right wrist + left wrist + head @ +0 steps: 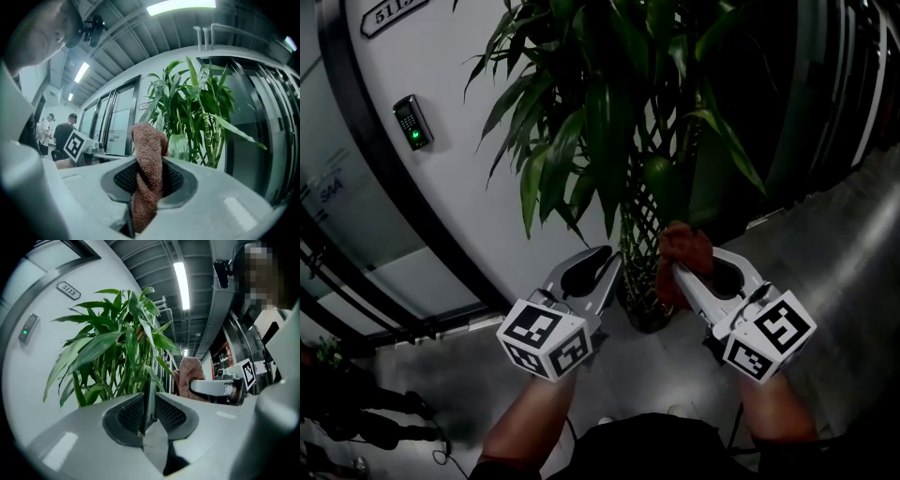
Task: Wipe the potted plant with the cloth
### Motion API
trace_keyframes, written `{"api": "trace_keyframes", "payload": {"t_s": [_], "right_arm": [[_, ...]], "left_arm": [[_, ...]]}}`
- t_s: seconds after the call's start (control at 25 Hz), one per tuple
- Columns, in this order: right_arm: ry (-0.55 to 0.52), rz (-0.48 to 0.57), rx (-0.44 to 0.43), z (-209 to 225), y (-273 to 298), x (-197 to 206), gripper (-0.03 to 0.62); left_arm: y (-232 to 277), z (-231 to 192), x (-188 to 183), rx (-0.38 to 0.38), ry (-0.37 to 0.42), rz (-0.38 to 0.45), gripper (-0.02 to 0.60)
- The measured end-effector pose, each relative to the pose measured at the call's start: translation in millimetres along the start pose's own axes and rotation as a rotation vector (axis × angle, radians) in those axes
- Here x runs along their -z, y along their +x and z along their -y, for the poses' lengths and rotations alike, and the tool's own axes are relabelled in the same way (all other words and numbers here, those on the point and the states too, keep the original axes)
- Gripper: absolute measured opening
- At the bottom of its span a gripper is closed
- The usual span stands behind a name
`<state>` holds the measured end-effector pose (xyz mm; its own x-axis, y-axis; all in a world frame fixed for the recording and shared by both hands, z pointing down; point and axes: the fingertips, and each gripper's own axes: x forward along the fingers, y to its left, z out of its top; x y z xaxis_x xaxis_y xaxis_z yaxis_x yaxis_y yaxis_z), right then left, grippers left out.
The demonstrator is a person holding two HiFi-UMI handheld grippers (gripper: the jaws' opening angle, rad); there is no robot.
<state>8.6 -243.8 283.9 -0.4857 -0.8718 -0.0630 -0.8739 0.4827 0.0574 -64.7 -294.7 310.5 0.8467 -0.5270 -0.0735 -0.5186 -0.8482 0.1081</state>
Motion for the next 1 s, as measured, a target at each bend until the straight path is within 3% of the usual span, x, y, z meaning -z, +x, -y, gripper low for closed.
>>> {"api": "trace_keyframes", "payload": {"t_s": [0.24, 0.52, 0.88, 0.92, 1.0], "right_arm": [[-0.018, 0.030, -0.054, 24, -11, -5, 0.071], [-0.053, 0.093, -0.057, 59, -28, -30, 0.071], [-0.050, 0.093, -0.122, 80, -25, -30, 0.071], [-0.048, 0.095, -0.130, 81, -23, -30, 0.071], [-0.047, 0.096, -0.149, 83, -18, -30, 0.071]], "left_arm": [[24, 19, 21, -0.035, -0.034, -0.019, 0.098], [58, 38, 22, -0.035, -0.084, 0.004, 0.137], [92, 40, 27, -0.084, -0.106, 0.004, 0.141], [94, 39, 27, -0.095, -0.100, 0.005, 0.128], [97, 38, 29, -0.113, -0.090, 0.008, 0.033]]}}
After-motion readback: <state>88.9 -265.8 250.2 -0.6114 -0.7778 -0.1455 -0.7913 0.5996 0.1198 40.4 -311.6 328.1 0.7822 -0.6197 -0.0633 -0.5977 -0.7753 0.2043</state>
